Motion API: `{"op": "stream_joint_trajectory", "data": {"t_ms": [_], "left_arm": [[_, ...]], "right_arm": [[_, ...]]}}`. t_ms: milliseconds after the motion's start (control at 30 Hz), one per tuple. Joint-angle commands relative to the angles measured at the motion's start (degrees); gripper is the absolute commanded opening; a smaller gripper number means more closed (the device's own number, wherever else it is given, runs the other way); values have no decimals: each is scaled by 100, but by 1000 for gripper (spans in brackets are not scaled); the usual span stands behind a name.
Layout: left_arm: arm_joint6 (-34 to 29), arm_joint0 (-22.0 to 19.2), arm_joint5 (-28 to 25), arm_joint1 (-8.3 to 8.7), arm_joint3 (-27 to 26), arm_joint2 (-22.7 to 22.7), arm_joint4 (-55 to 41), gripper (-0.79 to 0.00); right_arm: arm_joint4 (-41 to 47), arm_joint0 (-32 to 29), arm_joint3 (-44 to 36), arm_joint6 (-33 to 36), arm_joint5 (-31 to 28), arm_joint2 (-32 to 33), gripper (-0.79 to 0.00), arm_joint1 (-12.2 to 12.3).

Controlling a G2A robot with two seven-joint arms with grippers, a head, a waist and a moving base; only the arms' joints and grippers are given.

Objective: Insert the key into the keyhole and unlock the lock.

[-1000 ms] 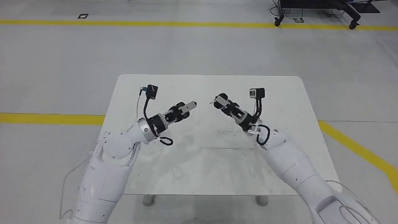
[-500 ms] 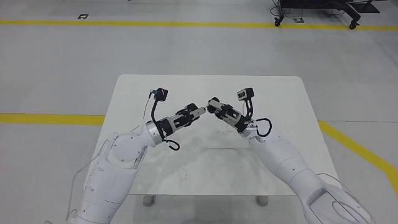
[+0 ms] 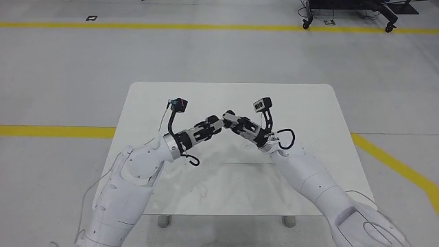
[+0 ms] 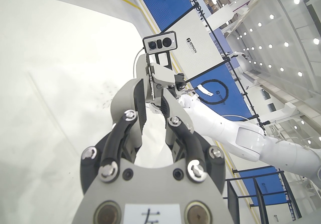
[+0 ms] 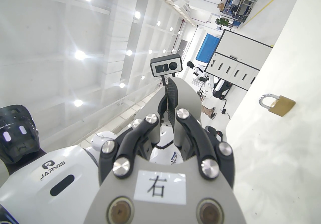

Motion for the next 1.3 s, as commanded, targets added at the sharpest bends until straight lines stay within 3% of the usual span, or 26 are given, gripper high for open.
{"op": "stream_joint_trajectory", "data": {"t_ms": [0, 100, 500, 1267], "left_arm": [[49, 1, 18, 5, -2, 2, -9, -594], [82, 0, 25, 13, -5, 7, -21, -600], [227, 3, 60, 45, -22, 48, 78, -785], [419, 61, 165, 99, -131, 117, 196, -785]], "right_arm": [[-12, -8, -4, 49, 49, 16, -785, -8], [-21, -21, -18, 112, 112, 42, -785, -17], [-110, -53, 1, 201, 201, 158, -785, -53], [-284, -78, 62, 151, 151, 291, -785, -95]]}}
